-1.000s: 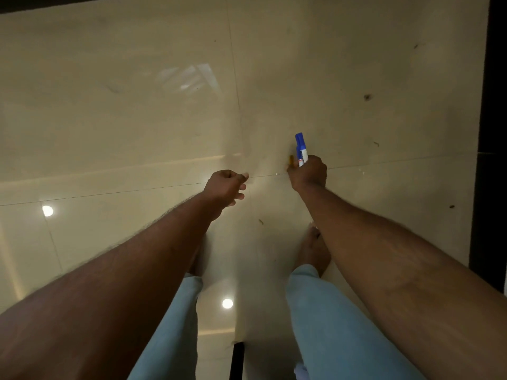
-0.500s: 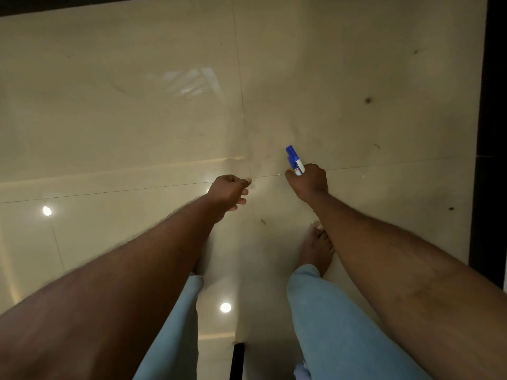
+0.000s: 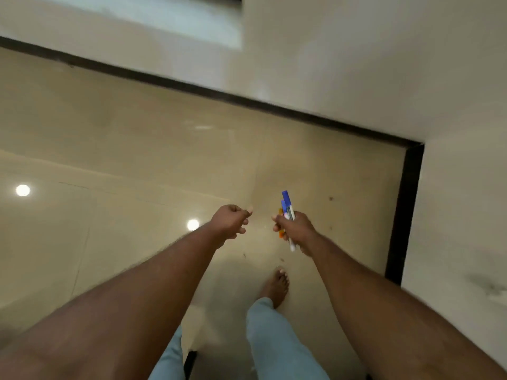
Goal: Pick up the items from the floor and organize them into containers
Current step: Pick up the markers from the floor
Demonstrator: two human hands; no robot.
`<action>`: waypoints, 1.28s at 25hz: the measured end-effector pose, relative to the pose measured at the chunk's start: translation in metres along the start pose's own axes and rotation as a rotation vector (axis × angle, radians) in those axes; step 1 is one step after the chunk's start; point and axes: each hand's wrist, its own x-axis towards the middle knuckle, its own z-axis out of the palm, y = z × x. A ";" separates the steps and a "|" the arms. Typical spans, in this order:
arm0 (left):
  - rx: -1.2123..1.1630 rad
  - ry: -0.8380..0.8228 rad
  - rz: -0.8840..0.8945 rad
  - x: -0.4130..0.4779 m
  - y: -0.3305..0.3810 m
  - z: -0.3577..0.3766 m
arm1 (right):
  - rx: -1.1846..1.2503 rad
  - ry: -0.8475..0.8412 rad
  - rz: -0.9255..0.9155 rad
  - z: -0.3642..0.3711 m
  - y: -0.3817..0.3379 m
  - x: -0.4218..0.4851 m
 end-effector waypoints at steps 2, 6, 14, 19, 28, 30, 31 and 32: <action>-0.085 0.047 0.027 -0.053 0.031 -0.034 | -0.068 -0.063 -0.037 0.002 -0.048 -0.049; -0.284 0.194 0.121 -0.164 0.078 -0.137 | -0.347 -0.232 -0.088 0.042 -0.157 -0.142; -0.761 0.519 0.142 -0.342 0.005 -0.365 | -0.743 -0.439 -0.267 0.239 -0.325 -0.267; -0.954 0.640 0.035 -0.403 -0.111 -0.491 | -0.909 -0.594 -0.200 0.410 -0.369 -0.318; -1.383 0.941 -0.069 -0.480 -0.259 -0.631 | -1.084 -0.760 -0.313 0.716 -0.423 -0.424; -1.479 0.946 -0.131 -0.483 -0.278 -0.643 | -1.139 -0.811 -0.299 0.770 -0.436 -0.444; -1.526 0.957 -0.166 -0.484 -0.285 -0.650 | -1.177 -0.835 -0.296 0.795 -0.443 -0.451; -1.582 0.979 -0.195 -0.485 -0.291 -0.658 | -1.225 -0.859 -0.293 0.818 -0.450 -0.457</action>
